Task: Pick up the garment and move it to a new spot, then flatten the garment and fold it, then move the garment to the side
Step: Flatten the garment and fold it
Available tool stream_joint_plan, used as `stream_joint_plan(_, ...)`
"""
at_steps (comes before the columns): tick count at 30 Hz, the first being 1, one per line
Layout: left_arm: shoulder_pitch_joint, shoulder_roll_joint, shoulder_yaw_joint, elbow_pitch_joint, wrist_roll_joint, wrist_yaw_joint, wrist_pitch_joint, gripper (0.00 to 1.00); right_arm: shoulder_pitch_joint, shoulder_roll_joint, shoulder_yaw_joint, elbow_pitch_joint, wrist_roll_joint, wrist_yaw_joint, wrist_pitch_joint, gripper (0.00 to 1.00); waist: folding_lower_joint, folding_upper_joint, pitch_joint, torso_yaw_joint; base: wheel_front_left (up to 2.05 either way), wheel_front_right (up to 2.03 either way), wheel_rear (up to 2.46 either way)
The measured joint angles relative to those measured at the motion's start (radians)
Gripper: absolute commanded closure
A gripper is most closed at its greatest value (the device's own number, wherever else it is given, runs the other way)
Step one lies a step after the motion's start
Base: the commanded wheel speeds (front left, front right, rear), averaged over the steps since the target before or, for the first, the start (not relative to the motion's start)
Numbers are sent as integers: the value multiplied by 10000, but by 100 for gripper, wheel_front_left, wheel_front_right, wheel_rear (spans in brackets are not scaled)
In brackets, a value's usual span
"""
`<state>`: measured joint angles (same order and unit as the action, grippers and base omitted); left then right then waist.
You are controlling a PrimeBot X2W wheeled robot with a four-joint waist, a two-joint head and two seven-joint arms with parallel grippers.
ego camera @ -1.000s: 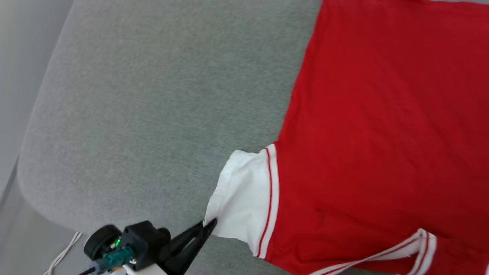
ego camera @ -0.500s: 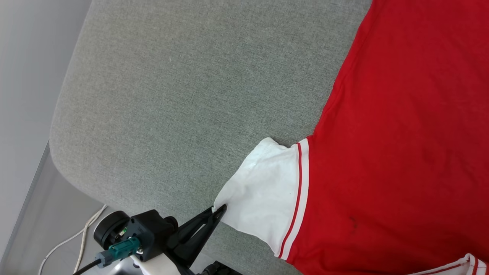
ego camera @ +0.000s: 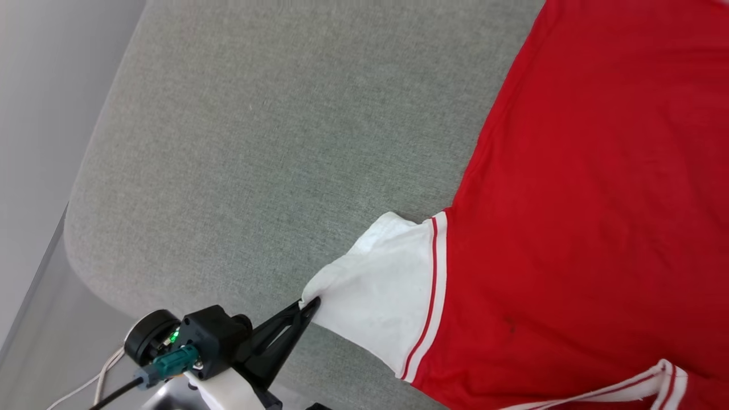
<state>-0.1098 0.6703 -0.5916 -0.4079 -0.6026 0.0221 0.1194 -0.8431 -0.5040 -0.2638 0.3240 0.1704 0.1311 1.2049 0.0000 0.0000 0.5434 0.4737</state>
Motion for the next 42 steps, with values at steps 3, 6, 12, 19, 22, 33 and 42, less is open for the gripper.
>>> stream_joint_plan(3,111,121,98,56,-75,148,56,100,693,36,138,73,286,0,-305,100,0,0,-442,-237,0,0,0)
stream_joint_plan(6,397,171,182,50,-309,305,111,100,1615,153,378,17,727,0,-686,100,0,0,-976,-509,0,0,0)
stream_joint_plan(12,802,518,295,192,-343,579,261,100,3822,257,462,-395,1808,0,-1308,100,0,0,-2112,-1150,0,0,0)
stream_joint_plan(19,1453,483,234,541,-694,779,267,100,6596,500,314,-1452,2955,0,-2096,100,-1,0,-3387,-1927,0,0,0)
stream_joint_plan(22,1693,481,245,717,-790,878,190,100,7672,744,77,-2010,3210,-2,-2307,100,-3,0,-3838,-2259,0,0,0)
stream_joint_plan(33,2266,443,364,755,-989,1193,-98,100,10156,1712,-29,-2940,3494,-2,-2819,100,-3,0,-4658,-3317,0,0,0)
stream_joint_plan(42,2202,443,357,702,-982,1183,-127,100,9955,1672,173,-3346,3578,-2,-3055,0,-2,0,-4465,-3324,0,0,0)
